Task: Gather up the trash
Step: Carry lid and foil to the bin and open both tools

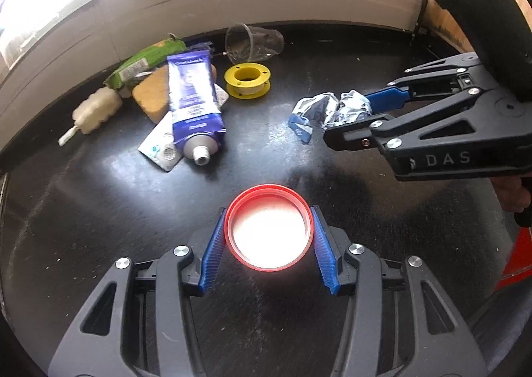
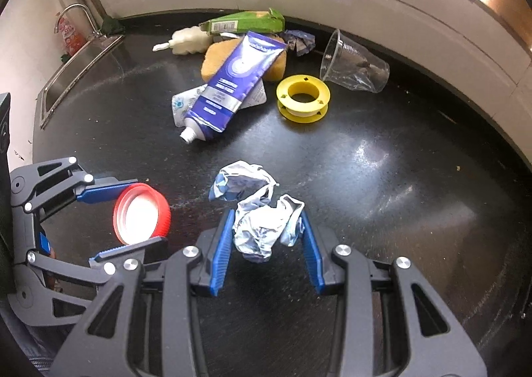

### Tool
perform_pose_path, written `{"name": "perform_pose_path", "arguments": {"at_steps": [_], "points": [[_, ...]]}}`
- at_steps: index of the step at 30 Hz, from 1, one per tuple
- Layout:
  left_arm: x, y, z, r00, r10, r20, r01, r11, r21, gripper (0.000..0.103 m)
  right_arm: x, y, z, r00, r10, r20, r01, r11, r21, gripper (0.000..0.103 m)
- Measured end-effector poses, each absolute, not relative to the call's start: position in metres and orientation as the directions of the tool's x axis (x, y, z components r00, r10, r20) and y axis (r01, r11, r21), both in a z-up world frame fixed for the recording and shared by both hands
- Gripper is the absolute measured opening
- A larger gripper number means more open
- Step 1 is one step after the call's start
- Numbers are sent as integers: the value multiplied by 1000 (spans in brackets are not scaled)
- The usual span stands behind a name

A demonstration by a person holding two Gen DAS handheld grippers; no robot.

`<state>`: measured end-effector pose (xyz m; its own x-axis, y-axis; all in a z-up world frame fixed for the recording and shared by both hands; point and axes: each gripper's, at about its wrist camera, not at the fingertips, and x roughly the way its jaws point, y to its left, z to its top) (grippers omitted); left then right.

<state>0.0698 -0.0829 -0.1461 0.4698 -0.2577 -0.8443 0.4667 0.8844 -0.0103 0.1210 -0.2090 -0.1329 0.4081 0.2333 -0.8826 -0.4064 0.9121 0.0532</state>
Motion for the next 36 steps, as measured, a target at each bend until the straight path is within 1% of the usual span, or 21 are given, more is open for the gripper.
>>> {"name": "perform_pose_path", "arguments": {"at_steps": [6,12,15,21,25,28,32,36], "points": [[61,-54,-127,502,-227,-835,402,915,-8,48,108,-188,-110,435,247,-866,-421,906,47,39],[43,15,-93,559,-152,-815,253,967,-7,48,95,-132,-73,463,308,-832,-494,868,46,39],[27,62,-77,590,-87,-803,146,989,0,48,87,-88,-56,457,367,-811,-560,827,59,40],[-23,166,-53,613,82,-786,-123,992,8,48,59,42,-39,360,501,-788,-734,673,92,40],[-75,242,-49,575,222,-787,-319,947,34,48,27,127,-46,253,554,-793,-826,551,121,40],[-120,290,-57,528,290,-798,-435,899,39,48,-7,195,-60,149,571,-807,-884,442,150,40],[-179,337,-81,460,335,-822,-545,838,36,48,-53,279,-94,-32,536,-844,-922,310,232,40],[-229,374,-115,415,310,-855,-616,788,-13,48,-93,338,-132,-110,457,-883,-941,237,240,40]]}}
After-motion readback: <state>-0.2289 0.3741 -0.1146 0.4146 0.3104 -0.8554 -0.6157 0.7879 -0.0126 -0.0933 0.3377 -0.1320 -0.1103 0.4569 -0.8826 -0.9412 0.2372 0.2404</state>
